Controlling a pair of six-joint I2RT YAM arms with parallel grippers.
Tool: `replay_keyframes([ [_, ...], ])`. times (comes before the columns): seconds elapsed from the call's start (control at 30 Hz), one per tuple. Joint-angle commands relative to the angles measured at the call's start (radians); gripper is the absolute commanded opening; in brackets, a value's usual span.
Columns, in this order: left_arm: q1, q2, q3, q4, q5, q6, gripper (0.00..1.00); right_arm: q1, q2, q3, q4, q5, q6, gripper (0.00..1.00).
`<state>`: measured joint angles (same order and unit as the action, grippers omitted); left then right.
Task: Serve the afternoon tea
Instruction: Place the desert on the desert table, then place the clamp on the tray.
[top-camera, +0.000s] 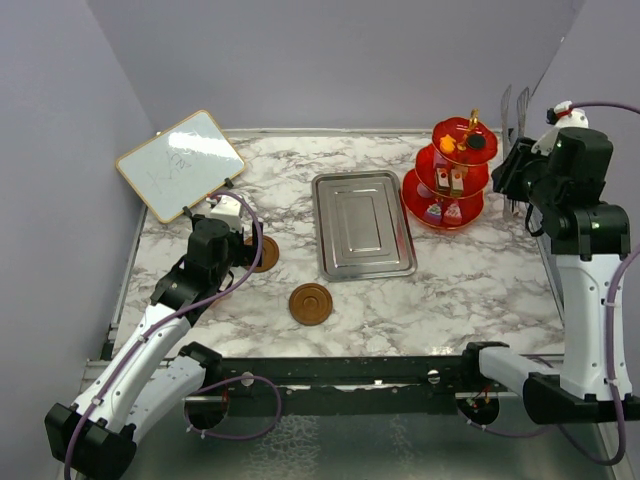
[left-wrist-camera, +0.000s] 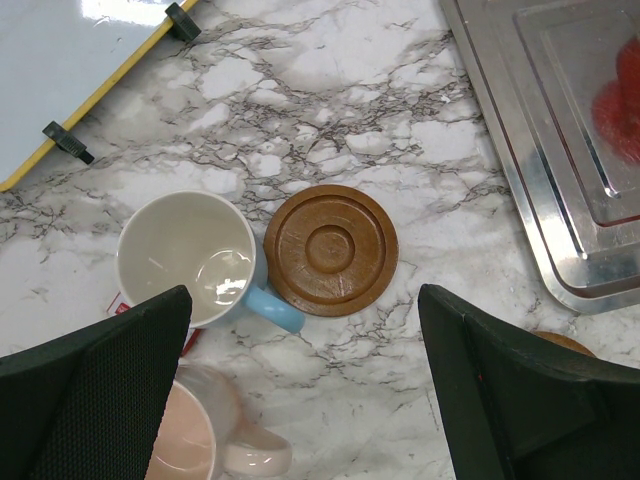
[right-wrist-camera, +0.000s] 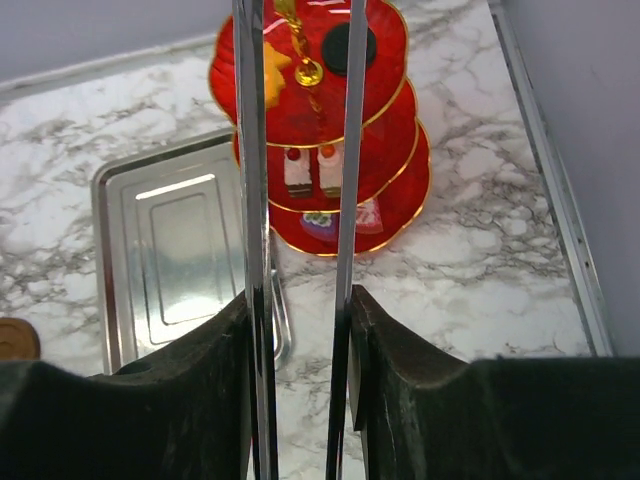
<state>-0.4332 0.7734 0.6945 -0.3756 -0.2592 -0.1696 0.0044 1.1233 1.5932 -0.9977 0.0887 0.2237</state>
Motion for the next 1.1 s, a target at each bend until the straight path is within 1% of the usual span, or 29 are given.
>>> replay_keyframes([
  [0.0,0.005,-0.001,0.019,0.016,0.003,-0.004,0.99,-0.006,-0.013,0.05,0.05,-0.187,-0.016,0.36],
  [0.3,0.005,0.003,0.019,0.015,0.0,-0.004,0.99,-0.006,0.004,0.078,0.053,-0.541,-0.017,0.35],
  [0.57,0.005,0.005,0.018,0.016,0.0,-0.002,0.99,-0.005,0.031,0.006,0.052,-0.74,-0.03,0.35],
  [0.77,0.005,0.01,0.019,0.015,0.002,-0.002,0.99,0.011,0.046,-0.05,0.05,-0.803,-0.043,0.35],
  [0.83,0.006,0.01,0.019,0.016,0.001,-0.002,0.99,0.034,0.063,-0.062,0.032,-0.796,-0.059,0.35],
  [0.97,0.004,0.011,0.019,0.016,-0.002,-0.001,0.99,0.112,0.092,-0.095,0.01,-0.703,-0.068,0.35],
  [1.07,0.004,0.011,0.018,0.016,-0.007,-0.002,0.99,0.226,0.116,-0.133,0.013,-0.554,-0.046,0.35],
])
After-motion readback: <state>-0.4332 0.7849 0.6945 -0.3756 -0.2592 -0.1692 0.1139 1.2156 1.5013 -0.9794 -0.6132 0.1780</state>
